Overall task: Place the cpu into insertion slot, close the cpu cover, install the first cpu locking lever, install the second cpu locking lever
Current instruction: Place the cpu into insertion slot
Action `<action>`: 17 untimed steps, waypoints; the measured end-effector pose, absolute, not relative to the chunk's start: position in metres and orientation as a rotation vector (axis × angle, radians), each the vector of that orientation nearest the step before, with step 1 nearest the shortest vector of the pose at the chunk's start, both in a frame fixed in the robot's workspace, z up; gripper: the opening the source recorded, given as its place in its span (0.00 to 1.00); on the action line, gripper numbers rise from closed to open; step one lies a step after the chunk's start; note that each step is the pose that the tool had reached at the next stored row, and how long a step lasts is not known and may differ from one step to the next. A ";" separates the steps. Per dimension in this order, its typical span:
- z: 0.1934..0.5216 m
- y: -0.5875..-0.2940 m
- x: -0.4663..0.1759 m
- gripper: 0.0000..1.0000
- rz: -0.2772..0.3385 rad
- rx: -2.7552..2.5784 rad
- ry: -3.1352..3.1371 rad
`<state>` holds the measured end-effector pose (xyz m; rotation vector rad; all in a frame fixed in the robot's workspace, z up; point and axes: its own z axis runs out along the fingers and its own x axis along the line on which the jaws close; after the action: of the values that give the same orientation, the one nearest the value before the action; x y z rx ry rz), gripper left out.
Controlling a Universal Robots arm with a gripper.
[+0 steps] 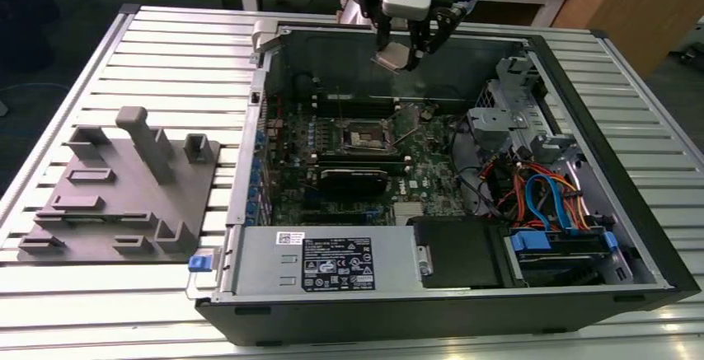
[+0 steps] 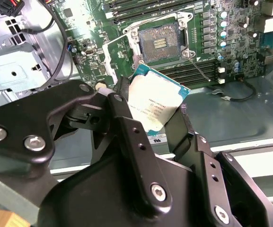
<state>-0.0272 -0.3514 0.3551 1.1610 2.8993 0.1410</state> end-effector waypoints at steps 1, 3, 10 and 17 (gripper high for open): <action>0.355 -0.351 -0.027 0.54 0.141 1.161 2.899; 0.355 -0.351 -0.027 0.54 0.141 1.161 2.899; 0.355 -0.351 -0.027 0.54 0.141 1.163 2.899; 0.355 -0.351 -0.027 0.54 0.141 1.202 2.881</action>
<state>-0.0273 -0.3514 0.3548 1.2023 2.8810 0.1407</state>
